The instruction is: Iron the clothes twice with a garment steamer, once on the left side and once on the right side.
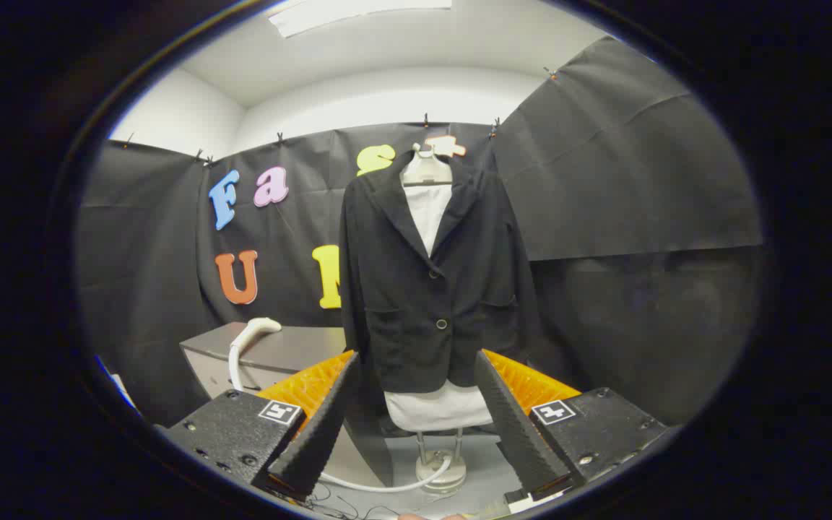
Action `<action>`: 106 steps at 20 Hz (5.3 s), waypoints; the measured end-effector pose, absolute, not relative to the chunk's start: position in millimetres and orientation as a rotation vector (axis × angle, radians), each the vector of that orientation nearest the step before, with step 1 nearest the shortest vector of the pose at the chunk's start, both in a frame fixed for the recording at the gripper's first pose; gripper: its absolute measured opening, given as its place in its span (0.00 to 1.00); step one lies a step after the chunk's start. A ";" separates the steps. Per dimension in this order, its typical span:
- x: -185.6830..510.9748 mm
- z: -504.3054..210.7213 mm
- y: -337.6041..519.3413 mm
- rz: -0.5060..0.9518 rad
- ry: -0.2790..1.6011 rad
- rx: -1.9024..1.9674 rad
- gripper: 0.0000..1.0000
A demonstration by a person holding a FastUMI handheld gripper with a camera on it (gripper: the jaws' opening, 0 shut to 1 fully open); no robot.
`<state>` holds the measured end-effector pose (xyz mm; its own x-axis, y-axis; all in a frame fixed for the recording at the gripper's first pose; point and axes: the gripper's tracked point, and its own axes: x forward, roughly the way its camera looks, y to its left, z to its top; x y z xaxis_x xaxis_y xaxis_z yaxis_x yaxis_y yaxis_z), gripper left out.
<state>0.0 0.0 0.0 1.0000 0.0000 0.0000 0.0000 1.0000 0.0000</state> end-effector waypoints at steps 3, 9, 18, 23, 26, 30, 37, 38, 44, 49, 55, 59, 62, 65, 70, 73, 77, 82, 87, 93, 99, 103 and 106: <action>3.2 -1.0 6.9 0.010 0.007 0.003 1.00; 8.3 -5.8 15.0 0.014 0.027 0.018 1.00; 20.7 -3.2 27.1 0.015 0.031 0.006 1.00; 40.7 3.3 58.5 0.052 0.029 -0.043 1.00; 60.6 8.9 97.8 0.105 0.030 -0.073 1.00; 93.0 12.3 173.5 0.201 0.039 -0.109 1.00; 155.7 8.5 317.4 0.360 0.106 -0.097 1.00; 167.0 8.2 335.3 0.381 0.123 -0.102 1.00; 235.1 -8.5 406.4 0.477 0.273 -0.130 1.00; 299.9 -48.3 446.3 0.537 0.478 -0.133 1.00; 356.7 -93.5 461.3 0.481 0.647 -0.189 0.98; 367.3 -117.9 467.3 0.462 0.758 -0.151 0.92; 370.2 -123.5 470.1 0.459 0.779 -0.130 0.80; 365.5 -125.7 475.0 0.450 0.786 -0.129 0.59; 364.6 -128.4 479.5 0.428 0.793 -0.051 0.44; 362.8 -123.4 474.4 0.432 0.790 0.010 0.37; 346.3 -99.7 461.5 0.458 0.714 0.041 0.33; 317.7 -36.7 427.9 0.444 0.523 0.093 0.33; 280.9 23.4 365.9 0.334 0.311 0.091 0.33; 228.0 66.4 282.8 0.165 0.149 0.091 0.33; 175.6 100.8 217.2 0.028 0.042 0.079 0.33; 152.7 131.9 175.3 -0.057 -0.037 0.084 0.33; 140.7 157.5 148.9 -0.109 -0.108 0.089 0.32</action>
<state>140.7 148.9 157.5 0.9882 -0.1132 0.1030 0.1036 0.9901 0.0942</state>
